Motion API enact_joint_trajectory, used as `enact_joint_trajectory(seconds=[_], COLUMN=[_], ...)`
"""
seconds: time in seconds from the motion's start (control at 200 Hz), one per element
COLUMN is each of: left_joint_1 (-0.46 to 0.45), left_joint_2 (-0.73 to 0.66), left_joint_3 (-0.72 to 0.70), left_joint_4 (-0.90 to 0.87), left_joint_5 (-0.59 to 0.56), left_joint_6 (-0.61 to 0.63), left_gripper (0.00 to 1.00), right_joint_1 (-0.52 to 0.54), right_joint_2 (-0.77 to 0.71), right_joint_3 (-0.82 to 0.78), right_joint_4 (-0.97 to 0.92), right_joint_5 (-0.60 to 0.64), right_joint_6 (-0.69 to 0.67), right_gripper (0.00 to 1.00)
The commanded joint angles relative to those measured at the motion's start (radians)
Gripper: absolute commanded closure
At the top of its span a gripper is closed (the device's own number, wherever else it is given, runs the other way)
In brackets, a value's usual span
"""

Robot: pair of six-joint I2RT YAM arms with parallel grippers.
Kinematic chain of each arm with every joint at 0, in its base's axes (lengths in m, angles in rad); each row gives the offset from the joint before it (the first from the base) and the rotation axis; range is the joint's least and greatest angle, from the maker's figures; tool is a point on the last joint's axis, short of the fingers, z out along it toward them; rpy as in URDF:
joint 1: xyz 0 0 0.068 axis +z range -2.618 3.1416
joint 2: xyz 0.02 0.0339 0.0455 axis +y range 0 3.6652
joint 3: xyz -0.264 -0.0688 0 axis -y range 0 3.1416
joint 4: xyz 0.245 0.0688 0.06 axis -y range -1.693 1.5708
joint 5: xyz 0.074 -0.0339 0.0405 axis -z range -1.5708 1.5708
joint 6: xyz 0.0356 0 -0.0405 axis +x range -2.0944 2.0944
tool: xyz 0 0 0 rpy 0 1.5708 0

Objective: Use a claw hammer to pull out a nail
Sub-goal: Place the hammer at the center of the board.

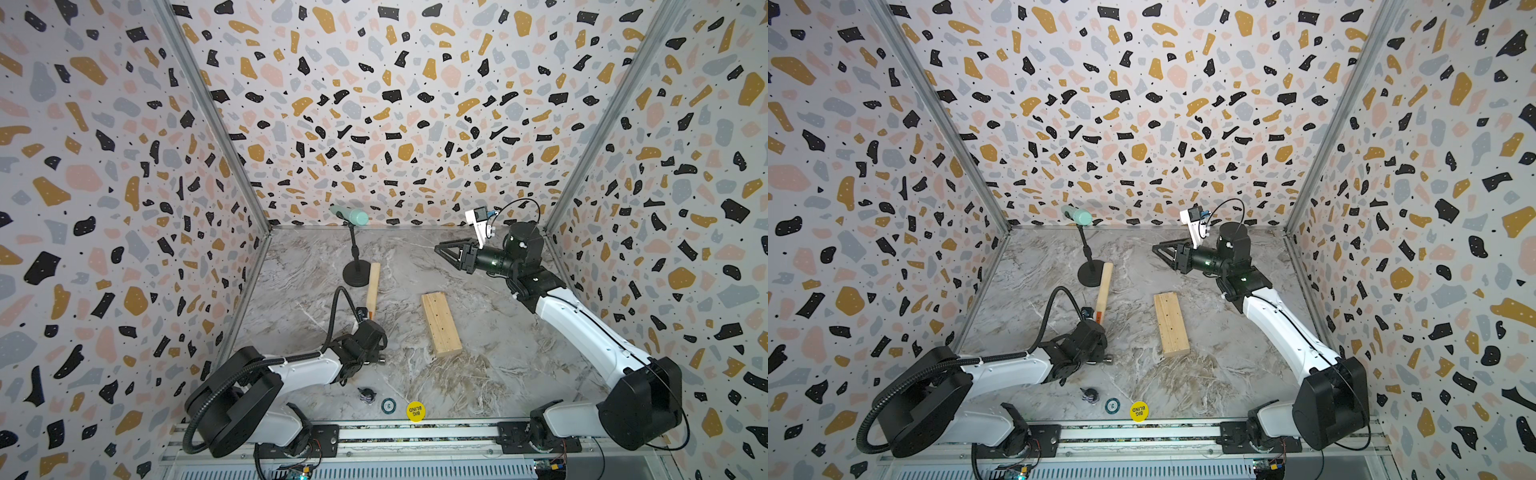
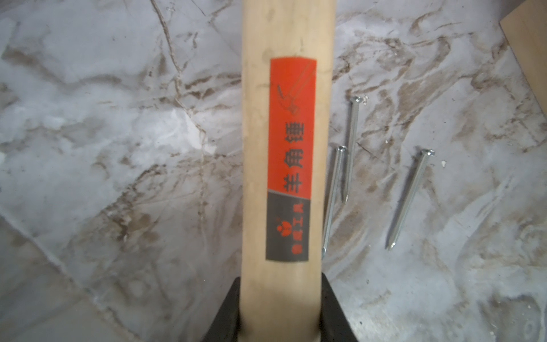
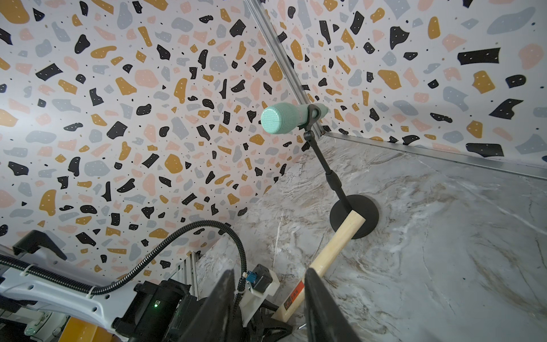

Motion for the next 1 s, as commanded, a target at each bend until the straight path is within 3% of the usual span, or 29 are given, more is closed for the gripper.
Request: enact_joint_trajectory(seconds=[0.0, 0.996], left_joint_1=[-0.009, -0.009], left_joint_2=[0.052, 0.021], left_joint_3=[-0.055, -0.084], left_joint_4=[-0.086, -0.151], left_joint_5=[0.069, 0.101], left_joint_6=[-0.013, -0.021], left_gripper=[0.98, 0.77], right_joint_1=[0.001, 0.000], right_joint_2=[-0.025, -0.034], right_joint_3=[0.004, -0.006], right_joint_4=[0.031, 0.032], right_joint_5=[-0.019, -0.021], right_joint_6=[0.006, 0.001], right_gripper=[0.60, 0.60])
